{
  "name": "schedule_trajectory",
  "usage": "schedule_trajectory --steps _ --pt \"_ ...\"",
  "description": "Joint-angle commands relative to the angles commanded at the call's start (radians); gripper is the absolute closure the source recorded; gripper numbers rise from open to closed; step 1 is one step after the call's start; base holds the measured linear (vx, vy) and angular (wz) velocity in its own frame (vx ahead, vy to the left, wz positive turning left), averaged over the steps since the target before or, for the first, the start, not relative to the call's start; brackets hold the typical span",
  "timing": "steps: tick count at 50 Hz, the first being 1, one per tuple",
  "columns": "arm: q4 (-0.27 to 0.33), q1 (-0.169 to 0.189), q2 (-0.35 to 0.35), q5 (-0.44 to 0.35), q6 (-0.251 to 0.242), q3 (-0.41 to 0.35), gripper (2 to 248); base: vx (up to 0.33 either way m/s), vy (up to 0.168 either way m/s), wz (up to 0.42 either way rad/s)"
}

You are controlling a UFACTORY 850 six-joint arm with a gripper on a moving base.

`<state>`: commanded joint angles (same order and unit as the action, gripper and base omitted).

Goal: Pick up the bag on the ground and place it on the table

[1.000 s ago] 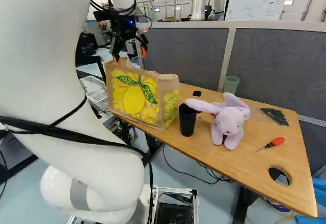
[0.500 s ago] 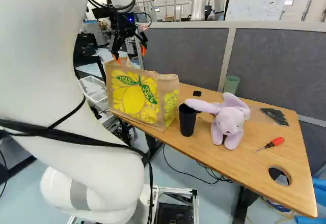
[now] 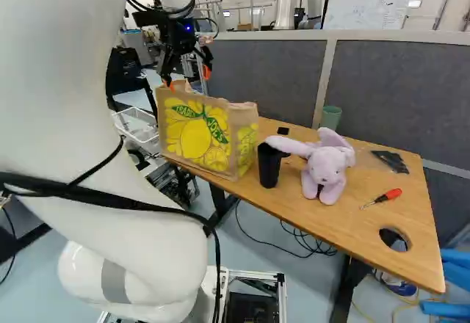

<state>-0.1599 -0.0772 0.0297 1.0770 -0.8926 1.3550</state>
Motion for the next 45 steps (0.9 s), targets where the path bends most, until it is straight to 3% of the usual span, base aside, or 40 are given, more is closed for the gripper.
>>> schedule_trajectory --steps 45 --pt "0.0 0.0 0.0 0.0 0.0 0.0 3 -0.218 -0.007 -0.003"
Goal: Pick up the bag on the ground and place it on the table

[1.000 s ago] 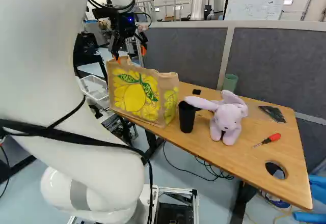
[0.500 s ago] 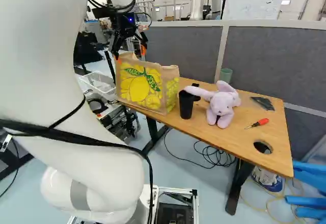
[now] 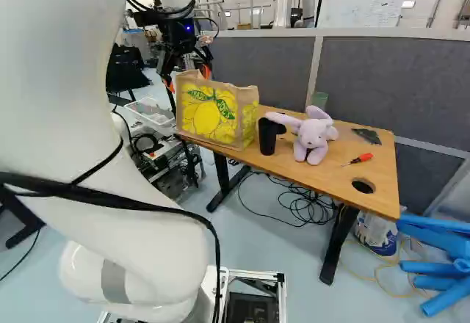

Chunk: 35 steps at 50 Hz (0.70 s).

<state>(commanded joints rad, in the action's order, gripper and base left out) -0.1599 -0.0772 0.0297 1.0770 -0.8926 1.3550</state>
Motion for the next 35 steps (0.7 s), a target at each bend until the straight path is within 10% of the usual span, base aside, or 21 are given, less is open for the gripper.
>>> schedule_trajectory --steps 35 --pt "0.0 0.0 0.0 0.0 0.0 0.0 3 -0.222 -0.008 -0.002"
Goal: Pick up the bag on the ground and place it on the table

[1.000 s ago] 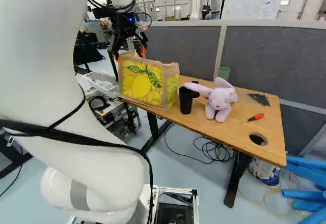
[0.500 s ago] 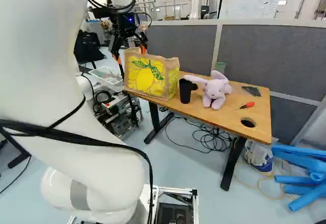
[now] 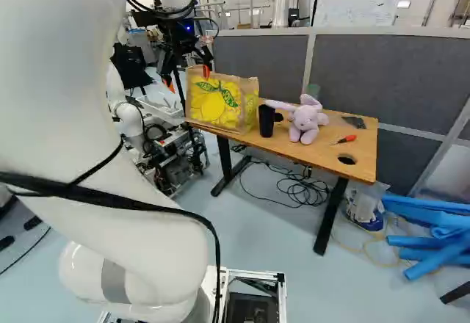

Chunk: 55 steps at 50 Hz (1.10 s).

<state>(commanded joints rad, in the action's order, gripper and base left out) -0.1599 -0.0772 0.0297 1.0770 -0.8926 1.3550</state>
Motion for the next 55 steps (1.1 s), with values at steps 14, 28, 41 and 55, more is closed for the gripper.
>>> schedule_trajectory --steps 14,28,41,55 --pt "0.0 0.0 0.0 0.0 0.0 0.0 3 -0.213 -0.004 0.003" --pt "0.0 0.0 0.0 0.0 0.0 0.0 3 -0.016 -0.001 -0.001" --pt "0.0 0.0 0.0 0.0 0.0 0.0 3 0.0 0.0 0.0" --pt "0.001 0.0 -0.001 -0.009 0.004 -0.006 3 0.0 0.0 0.0"
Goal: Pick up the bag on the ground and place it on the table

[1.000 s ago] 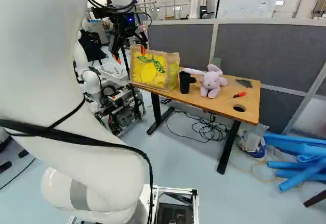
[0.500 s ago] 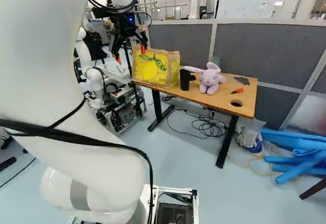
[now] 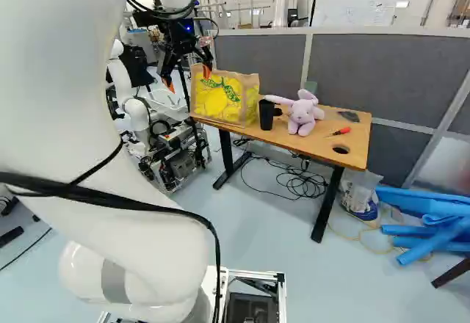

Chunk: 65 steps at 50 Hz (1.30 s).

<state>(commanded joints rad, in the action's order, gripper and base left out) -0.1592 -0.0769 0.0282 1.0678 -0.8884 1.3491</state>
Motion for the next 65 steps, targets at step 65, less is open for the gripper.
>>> schedule_trajectory --steps 65 --pt "0.027 0.013 -0.052 -0.331 0.151 -0.215 3 0.0 0.0 0.0"
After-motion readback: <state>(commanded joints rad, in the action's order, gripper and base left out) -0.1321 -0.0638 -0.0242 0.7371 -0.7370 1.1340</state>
